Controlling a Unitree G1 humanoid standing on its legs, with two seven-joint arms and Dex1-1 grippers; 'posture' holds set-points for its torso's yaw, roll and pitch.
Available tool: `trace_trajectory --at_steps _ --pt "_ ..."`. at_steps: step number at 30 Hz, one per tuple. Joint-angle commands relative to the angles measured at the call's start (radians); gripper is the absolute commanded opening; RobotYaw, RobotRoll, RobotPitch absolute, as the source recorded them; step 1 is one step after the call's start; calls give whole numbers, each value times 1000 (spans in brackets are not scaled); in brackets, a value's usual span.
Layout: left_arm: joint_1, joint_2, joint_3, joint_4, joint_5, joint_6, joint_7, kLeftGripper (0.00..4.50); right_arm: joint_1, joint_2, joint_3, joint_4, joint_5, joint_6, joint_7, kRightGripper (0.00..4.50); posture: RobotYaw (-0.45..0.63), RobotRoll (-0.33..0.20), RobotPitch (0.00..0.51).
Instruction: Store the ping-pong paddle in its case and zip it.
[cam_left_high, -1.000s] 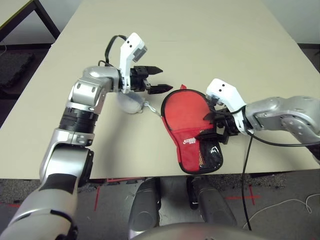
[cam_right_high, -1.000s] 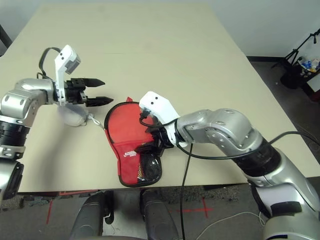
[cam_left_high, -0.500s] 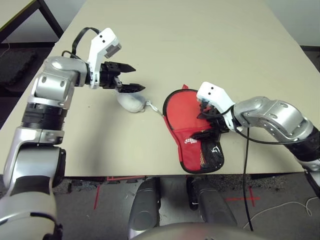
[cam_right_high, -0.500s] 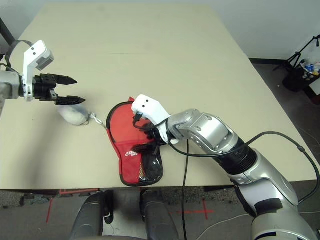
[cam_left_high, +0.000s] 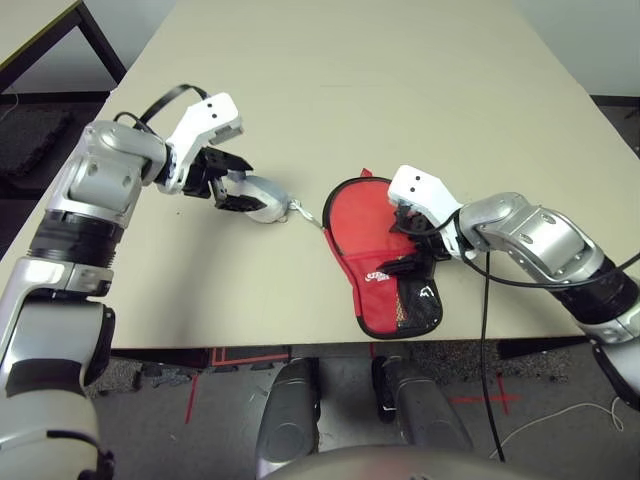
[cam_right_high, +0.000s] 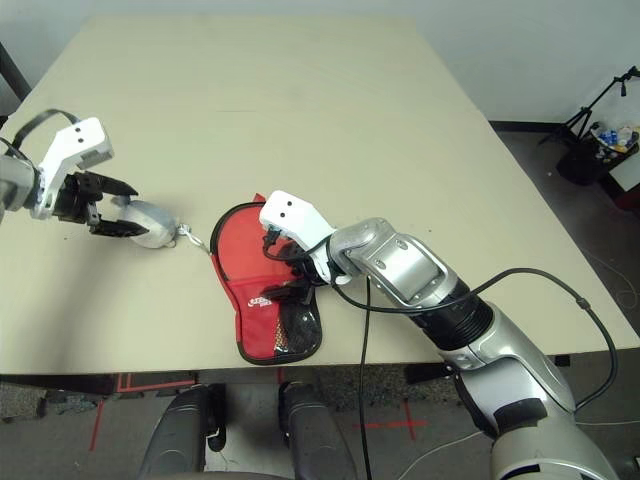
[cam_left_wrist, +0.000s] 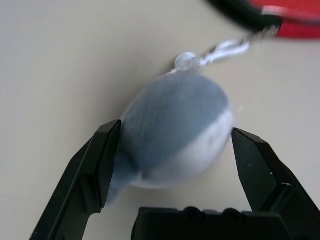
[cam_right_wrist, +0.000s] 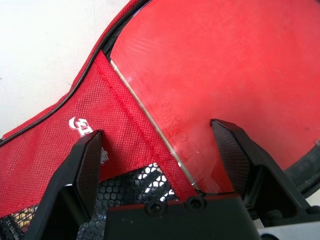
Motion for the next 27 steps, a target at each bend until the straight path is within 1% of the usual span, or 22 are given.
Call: trace_trajectory --at_steps 1,7,9,12,16,18,21,24,27 --pt "22 -24 -33 59 57 -78 33 4500 26 20 24 33 -23 21 15 4474 22 0 143" --pt "15 -92 -31 148 97 -181 81 4500 29 37 10 36 -38 29 23 4474 17 0 146" --pt "11 -109 -26 163 100 -192 82 4500 29 42 6 40 -43 31 25 4474 17 0 146" --pt "5 -131 -19 168 95 -196 86 3882 31 47 1 43 -49 33 27 4500 13 0 149" --pt "-9 -146 -15 163 91 -197 78 2578 33 49 -3 44 -54 36 28 4500 12 0 150" --pt "-40 -158 -13 182 92 -192 82 1981 35 50 -1 47 -58 35 30 4500 11 0 152" --pt "-86 -172 -12 232 103 -201 94 1205 38 50 2 46 -63 37 34 4500 11 0 155" --pt "-176 -216 -12 361 134 -263 178 702 43 47 11 50 -77 28 36 4500 11 0 158" --pt "-253 -268 -11 496 166 -328 269 563 48 52 16 54 -91 22 38 4500 8 0 164"
